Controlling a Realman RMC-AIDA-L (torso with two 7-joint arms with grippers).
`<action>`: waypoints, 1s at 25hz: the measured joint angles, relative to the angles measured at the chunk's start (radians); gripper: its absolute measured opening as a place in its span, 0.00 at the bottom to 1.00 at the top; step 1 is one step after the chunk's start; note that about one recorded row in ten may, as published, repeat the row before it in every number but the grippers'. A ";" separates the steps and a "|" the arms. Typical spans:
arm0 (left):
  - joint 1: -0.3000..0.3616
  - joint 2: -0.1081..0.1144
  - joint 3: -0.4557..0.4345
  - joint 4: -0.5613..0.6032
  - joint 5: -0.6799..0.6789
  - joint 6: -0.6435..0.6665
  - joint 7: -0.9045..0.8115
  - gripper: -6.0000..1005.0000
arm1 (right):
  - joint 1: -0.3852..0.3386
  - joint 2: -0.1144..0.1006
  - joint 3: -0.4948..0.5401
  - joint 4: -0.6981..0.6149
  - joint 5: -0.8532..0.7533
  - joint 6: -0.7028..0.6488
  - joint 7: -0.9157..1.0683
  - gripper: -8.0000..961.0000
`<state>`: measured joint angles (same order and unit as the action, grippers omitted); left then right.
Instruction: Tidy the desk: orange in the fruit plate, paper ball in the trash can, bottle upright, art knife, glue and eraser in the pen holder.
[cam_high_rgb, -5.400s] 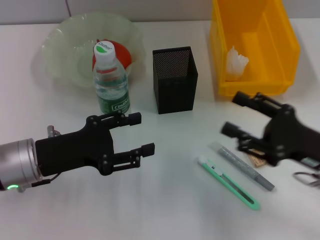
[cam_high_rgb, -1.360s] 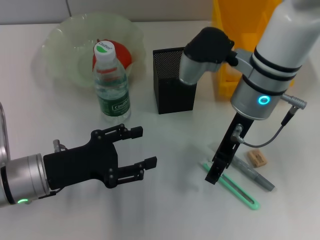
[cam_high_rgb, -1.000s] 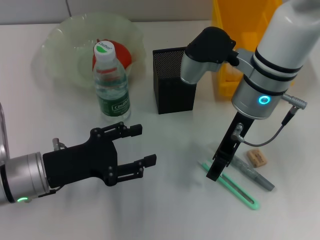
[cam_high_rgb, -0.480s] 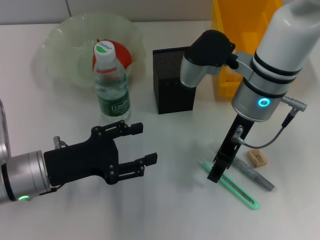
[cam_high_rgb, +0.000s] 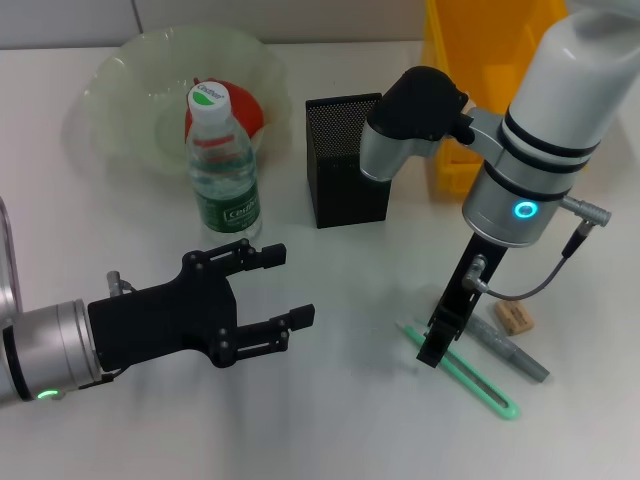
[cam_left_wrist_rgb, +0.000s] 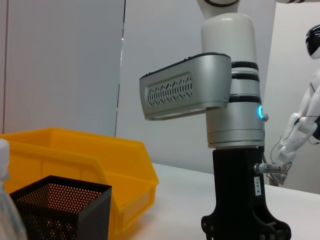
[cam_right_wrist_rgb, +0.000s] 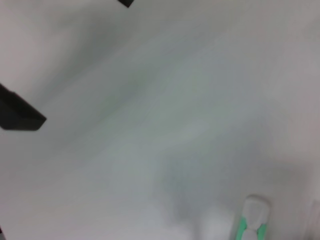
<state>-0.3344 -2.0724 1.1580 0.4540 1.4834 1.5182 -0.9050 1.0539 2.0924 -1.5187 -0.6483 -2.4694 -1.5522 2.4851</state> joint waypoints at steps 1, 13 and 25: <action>0.000 0.000 0.000 0.000 0.000 -0.001 0.000 0.75 | 0.000 0.000 0.000 0.003 0.000 0.002 0.000 0.51; -0.001 0.000 0.000 0.000 0.000 -0.013 0.000 0.75 | -0.002 0.000 0.000 0.004 0.000 0.009 -0.007 0.50; -0.002 0.000 0.000 0.000 -0.001 -0.021 0.000 0.75 | 0.006 0.000 -0.066 0.014 0.022 0.019 -0.007 0.45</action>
<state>-0.3360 -2.0724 1.1581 0.4541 1.4828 1.4971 -0.9050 1.0603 2.0923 -1.5848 -0.6344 -2.4475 -1.5333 2.4776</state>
